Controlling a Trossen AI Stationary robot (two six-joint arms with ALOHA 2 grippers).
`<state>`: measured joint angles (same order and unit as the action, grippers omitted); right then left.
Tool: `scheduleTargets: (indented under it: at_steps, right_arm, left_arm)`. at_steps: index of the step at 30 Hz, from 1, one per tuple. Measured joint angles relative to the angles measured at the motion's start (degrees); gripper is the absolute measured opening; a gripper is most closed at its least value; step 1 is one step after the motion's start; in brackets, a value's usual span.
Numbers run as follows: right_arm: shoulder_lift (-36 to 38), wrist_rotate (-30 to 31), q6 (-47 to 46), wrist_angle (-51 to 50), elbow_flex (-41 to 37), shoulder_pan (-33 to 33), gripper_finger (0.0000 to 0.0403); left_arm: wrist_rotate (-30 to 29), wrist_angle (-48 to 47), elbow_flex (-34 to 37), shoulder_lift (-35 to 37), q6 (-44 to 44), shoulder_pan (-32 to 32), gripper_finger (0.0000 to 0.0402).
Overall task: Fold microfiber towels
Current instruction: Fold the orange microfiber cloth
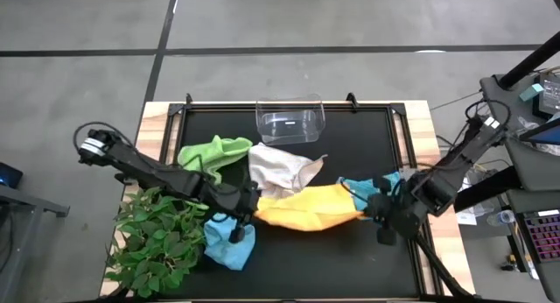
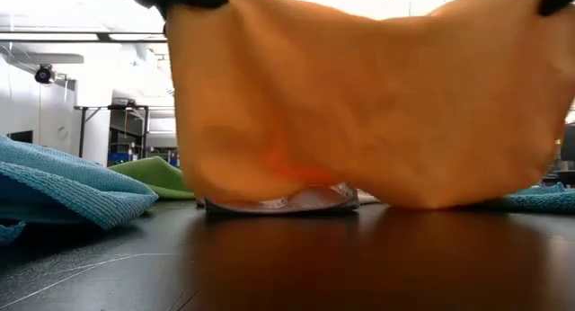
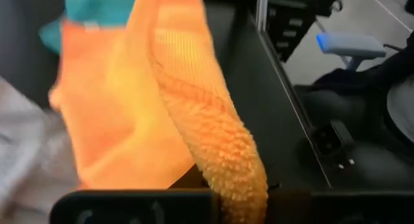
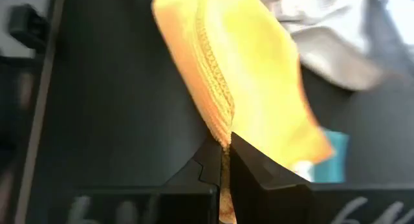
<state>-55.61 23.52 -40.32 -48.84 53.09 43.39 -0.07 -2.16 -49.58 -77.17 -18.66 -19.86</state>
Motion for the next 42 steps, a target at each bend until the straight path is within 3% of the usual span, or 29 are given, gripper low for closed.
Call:
scheduleTargets:
  at_steps: [8, 15, 22, 30, 37, 42]
  right_arm:
    - [-0.58, -4.60, -7.67, 17.24, -7.67, 5.03, 0.0008]
    - [-9.48, -13.37, -12.52, 25.62, -9.36, 5.36, 0.0008]
    - [-17.13, -21.56, -14.66, 27.79, -9.34, 5.35, 0.0008]
    - [-15.98, -29.46, -19.54, 29.30, -9.23, 5.96, 0.0008]
    - [-15.79, -30.09, -19.15, 30.39, -9.23, 6.09, 0.0008]
    - [-15.80, -29.93, -17.18, 28.63, -9.23, 5.56, 0.0008]
  left_arm:
    - [3.24, 3.19, 0.02, -7.15, -11.57, -5.48, 0.0000]
    - [9.16, 11.36, 0.00, -12.99, -16.51, -7.58, 0.0000]
    - [10.69, 11.23, -0.04, -17.10, -20.04, -8.28, 0.0000]
    - [13.52, 17.56, -0.66, -17.73, -22.99, -8.62, 0.0000]
    - [12.65, 18.31, -1.07, -19.21, -25.92, -8.98, 0.0003]
    - [13.33, 18.11, -0.96, -19.58, -26.07, -9.19, 0.0034]
